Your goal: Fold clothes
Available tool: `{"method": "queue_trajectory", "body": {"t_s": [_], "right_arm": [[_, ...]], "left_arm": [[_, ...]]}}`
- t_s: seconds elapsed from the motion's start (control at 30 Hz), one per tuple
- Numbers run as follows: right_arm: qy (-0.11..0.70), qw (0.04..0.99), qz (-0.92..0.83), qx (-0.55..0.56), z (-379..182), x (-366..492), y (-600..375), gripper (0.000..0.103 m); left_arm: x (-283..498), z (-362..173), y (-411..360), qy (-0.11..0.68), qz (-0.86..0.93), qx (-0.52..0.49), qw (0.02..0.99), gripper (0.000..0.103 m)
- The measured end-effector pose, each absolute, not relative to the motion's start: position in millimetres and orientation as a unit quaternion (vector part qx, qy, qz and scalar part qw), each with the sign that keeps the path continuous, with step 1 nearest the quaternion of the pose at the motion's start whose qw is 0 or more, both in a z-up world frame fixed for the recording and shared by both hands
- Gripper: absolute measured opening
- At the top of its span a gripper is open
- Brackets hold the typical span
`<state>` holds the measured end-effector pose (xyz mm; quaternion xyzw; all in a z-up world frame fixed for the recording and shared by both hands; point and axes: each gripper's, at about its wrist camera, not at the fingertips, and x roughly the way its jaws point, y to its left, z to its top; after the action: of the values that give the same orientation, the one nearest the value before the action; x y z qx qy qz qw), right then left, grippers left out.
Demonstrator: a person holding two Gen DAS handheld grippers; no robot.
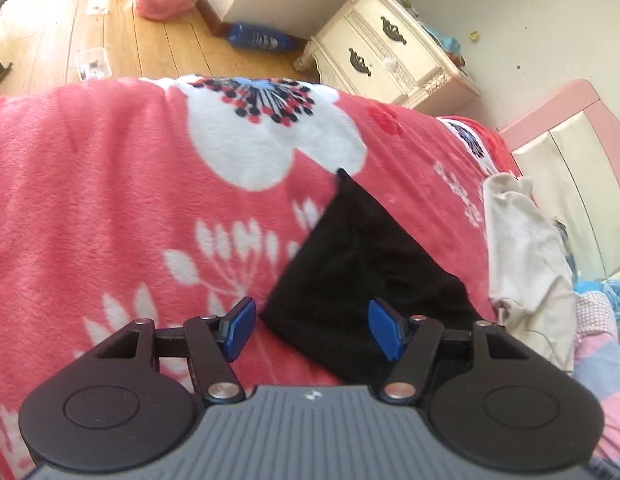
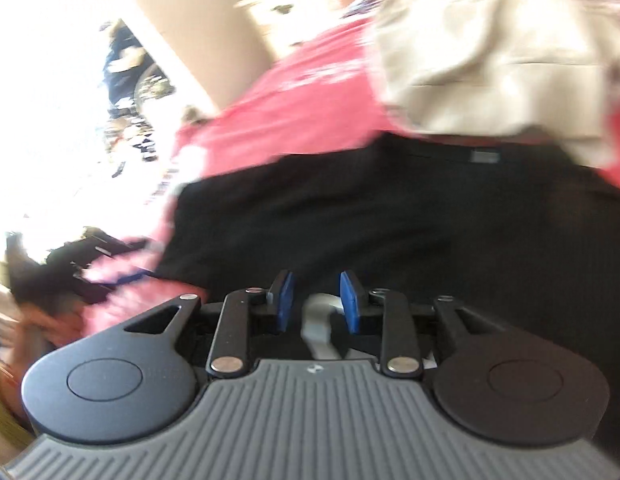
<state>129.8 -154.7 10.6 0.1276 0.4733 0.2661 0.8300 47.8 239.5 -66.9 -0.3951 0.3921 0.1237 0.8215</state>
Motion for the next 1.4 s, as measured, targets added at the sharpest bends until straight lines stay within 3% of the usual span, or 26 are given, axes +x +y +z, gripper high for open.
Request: {"method": "queue_trajectory", "body": {"t_s": [0.23,0.43,0.6,0.7,0.73,0.87,1.2,1.4], "right_arm": [[0.503,0.792,0.325,0.121,14.6,185.3,-14.7,0.037],[0.535,0.768,0.334,0.111,-1.5,230.0,84.4,0.047],[0.572,0.761,0.302,0.046,-31.1,240.4,140.3,0.047],[0.574,0.768,0.284,0.003,-47.8,237.6,158.8,0.047],[0.568,0.773,0.282,-0.011,-49.5,234.5,161.8,0.044],[0.545,0.790,0.276,-0.047,-39.1,226.5,155.5,0.005],[0.488,0.809,0.322,0.071,41.2,216.7,44.4,0.002],[0.455,0.819,0.324,0.128,59.1,201.9,-25.3,0.002]], "left_arm": [[42.9,-82.7,246.5,0.365,0.114,-0.408,0.829,0.059],[37.3,-87.1,236.1,0.362,0.099,-0.340,0.862,0.042],[37.6,-86.5,226.0,0.365,0.101,-0.291,0.879,0.030],[38.6,-87.6,222.0,0.366,0.108,-0.275,0.882,0.014],[38.2,-87.0,219.7,0.364,0.109,-0.263,0.887,0.008],[33.4,-79.4,206.0,0.350,0.107,-0.226,0.903,0.005],[12.3,-27.1,138.9,0.282,0.027,-0.107,0.953,0.005],[7.0,-21.0,89.3,0.299,-0.033,-0.051,0.952,0.005]]}}
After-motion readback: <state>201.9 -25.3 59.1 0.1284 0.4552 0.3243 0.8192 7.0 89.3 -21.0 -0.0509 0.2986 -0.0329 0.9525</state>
